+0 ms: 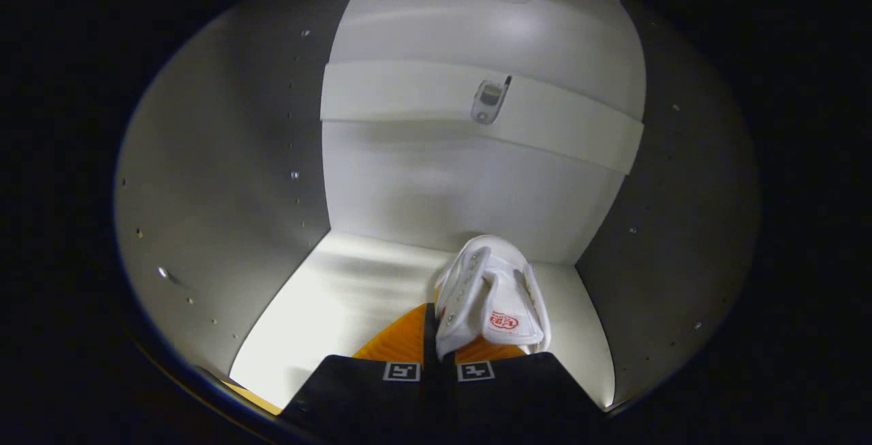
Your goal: Open the shoe cabinet door, grab the shoes and put them into the shoe cabinet, then close the shoe cabinet door.
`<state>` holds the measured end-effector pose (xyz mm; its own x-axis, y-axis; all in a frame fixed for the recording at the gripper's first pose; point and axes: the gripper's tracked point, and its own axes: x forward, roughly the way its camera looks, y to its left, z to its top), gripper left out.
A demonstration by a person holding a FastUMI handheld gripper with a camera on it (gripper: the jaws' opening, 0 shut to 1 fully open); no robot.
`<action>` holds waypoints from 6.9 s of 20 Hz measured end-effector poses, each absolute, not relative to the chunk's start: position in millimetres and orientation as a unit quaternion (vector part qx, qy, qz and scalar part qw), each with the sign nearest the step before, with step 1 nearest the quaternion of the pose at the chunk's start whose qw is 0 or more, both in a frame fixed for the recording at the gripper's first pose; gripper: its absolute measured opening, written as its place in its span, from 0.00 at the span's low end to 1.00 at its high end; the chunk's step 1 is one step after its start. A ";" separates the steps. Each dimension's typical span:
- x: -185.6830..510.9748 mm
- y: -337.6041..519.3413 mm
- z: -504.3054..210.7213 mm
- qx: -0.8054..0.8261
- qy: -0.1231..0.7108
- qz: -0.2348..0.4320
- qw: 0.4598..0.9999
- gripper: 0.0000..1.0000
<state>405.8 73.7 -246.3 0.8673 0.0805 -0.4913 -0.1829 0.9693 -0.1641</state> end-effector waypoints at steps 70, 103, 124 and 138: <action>-84.2 -297.1 -54.1 0.023 0.078 -0.102 0.991 0.97; -29.2 -56.3 -64.4 0.080 0.099 0.084 0.988 0.98; -2.4 -20.6 -33.8 0.056 0.063 0.085 0.993 0.97; -7.3 -23.9 -28.1 0.053 0.060 0.075 0.994 0.97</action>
<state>-7.3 -23.9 -28.1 0.9817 0.1546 -0.1112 -0.1419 0.9832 0.1145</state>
